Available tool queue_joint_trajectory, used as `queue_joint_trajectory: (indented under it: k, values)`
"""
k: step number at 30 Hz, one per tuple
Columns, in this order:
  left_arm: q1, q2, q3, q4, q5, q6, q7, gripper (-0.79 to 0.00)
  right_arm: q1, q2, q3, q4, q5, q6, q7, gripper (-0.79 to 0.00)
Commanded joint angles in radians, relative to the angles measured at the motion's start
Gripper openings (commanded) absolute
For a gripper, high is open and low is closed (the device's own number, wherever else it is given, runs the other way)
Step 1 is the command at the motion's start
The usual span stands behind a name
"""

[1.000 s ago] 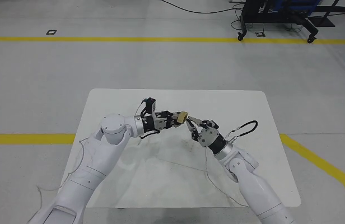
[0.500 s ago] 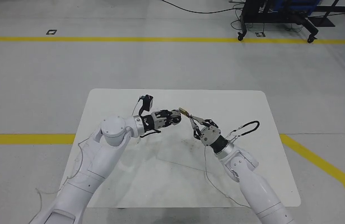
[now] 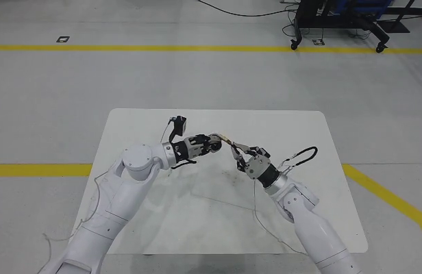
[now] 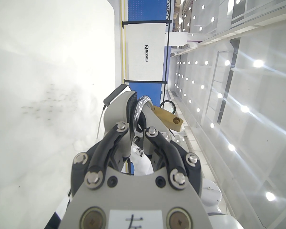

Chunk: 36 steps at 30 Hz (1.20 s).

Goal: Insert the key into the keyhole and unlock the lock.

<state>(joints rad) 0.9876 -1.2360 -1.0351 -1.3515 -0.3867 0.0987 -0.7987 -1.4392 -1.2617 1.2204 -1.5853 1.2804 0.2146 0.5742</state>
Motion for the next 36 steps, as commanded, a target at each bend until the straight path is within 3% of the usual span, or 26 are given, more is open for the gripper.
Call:
queue_joint_trajectory:
  k: [1, 13, 19, 29, 36]
  values:
    - [0.002, 0.0, -0.001, -0.002, 0.002, -0.002, 0.001, -0.785, -0.006, 0.002, 0.006, -0.014, -0.031, -0.016, -0.007, 0.0]
    - [0.01, 0.001, -0.011, -0.009, -0.004, -0.009, -0.001, -0.785, -0.108, 0.031, 0.181, -0.183, -0.237, -0.113, -0.088, 0.0]
    - [-0.001, -0.002, 0.027, -0.009, 0.033, 0.015, -0.045, -0.785, -0.186, 0.049, 0.306, -0.3, -0.474, -0.148, -0.27, 0.0]
    - [-0.057, -0.008, 0.138, 0.03, 0.181, 0.107, -0.18, -0.785, -0.189, 0.049, 0.311, -0.306, -0.479, -0.148, -0.275, 0.0]
    - [-0.105, -0.019, 0.236, 0.078, 0.335, 0.209, -0.198, -0.785, -0.189, 0.049, 0.311, -0.306, -0.479, -0.148, -0.275, 0.0]
